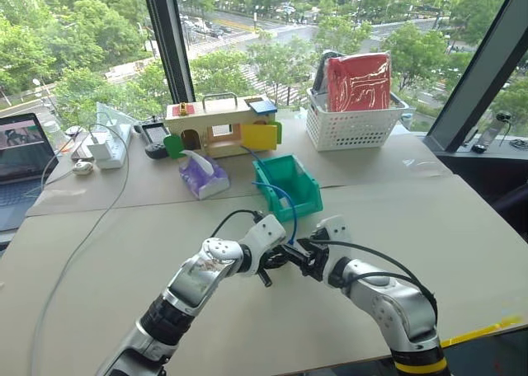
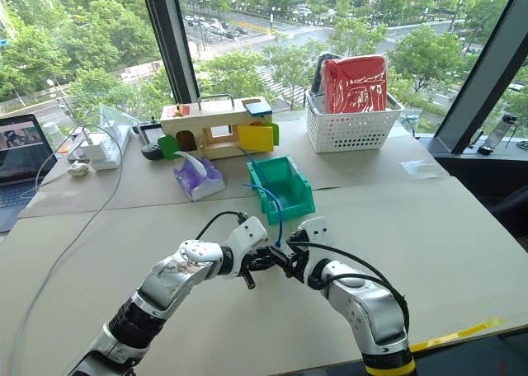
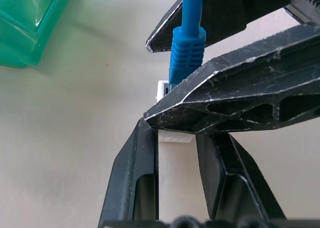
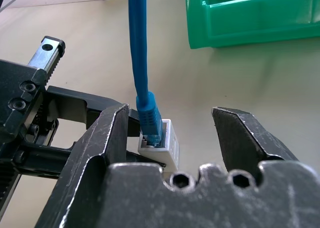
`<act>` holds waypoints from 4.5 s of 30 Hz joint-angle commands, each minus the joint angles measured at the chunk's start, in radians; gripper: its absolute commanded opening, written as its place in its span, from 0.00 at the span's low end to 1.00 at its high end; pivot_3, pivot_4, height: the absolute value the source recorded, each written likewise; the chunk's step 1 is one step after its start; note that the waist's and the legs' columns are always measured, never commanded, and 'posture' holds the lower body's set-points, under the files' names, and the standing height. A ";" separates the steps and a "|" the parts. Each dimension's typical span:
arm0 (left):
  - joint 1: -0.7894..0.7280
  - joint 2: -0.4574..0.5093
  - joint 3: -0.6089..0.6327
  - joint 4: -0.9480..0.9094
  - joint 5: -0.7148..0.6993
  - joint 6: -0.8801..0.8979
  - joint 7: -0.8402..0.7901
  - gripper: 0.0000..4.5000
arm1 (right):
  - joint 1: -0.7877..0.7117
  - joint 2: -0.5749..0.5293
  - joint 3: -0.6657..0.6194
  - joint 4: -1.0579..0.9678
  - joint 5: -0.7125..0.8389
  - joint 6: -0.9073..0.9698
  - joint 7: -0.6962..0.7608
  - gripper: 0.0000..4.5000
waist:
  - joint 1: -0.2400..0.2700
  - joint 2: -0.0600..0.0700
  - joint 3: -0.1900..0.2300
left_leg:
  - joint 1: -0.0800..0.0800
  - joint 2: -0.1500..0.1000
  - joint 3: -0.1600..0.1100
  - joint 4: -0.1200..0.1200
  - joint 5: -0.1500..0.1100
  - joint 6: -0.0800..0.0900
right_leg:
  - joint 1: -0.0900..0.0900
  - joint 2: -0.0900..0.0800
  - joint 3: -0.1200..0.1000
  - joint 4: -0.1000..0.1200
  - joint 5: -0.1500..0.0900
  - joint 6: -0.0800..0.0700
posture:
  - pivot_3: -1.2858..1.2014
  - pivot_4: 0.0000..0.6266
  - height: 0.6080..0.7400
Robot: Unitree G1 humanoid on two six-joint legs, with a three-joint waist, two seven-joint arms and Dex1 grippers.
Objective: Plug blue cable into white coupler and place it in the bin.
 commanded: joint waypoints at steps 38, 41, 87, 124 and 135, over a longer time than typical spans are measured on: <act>-0.015 0.131 0.102 -0.062 -0.080 -0.091 -0.149 1.00 | -0.009 -0.019 -0.129 0.001 0.113 0.155 -0.021 0.04 | 0.001 0.001 0.022 | -0.023 -0.005 -0.001 0.001 0.005 -0.002 | -0.019 -0.003 -0.001 0.001 0.008 -0.013 | 0.52 0.24 1.00; 0.004 0.210 0.144 -0.072 -0.103 -0.133 -0.203 1.00 | -0.020 -0.038 -0.183 -0.044 0.161 0.192 -0.020 0.04 | 0.001 0.003 0.024 | -0.023 -0.005 -0.001 0.001 0.005 -0.002 | -0.020 -0.003 -0.001 0.002 0.008 -0.014 | 0.52 0.24 1.00; 0.151 0.159 0.423 -0.206 -0.262 -0.120 0.029 1.00 | -1.040 -0.169 0.012 1.049 -0.233 -0.433 0.485 0.04 | -0.040 0.003 0.029 | -0.057 -0.009 0.004 0.022 0.009 -0.009 | -0.053 -0.007 -0.001 0.022 0.012 -0.017 | 0.52 0.24 1.00; 0.153 0.232 0.560 -0.161 -0.329 -0.221 0.018 1.00 | -0.600 -0.493 -0.226 0.464 -0.066 -0.380 0.764 0.99 | -0.015 0.003 0.028 | -0.058 -0.011 0.002 0.031 0.008 -0.008 | -0.053 -0.010 -0.003 0.031 0.012 -0.017 | 0.52 0.24 1.00; 0.130 0.273 0.579 -0.088 -0.368 -0.200 -0.019 1.00 | -0.381 -0.490 -0.271 0.271 -0.010 -0.313 0.628 0.99 | -0.010 0.003 0.029 | -0.053 -0.010 0.008 0.036 0.006 -0.004 | -0.051 -0.009 0.001 0.033 0.013 -0.018 | 0.52 0.24 1.00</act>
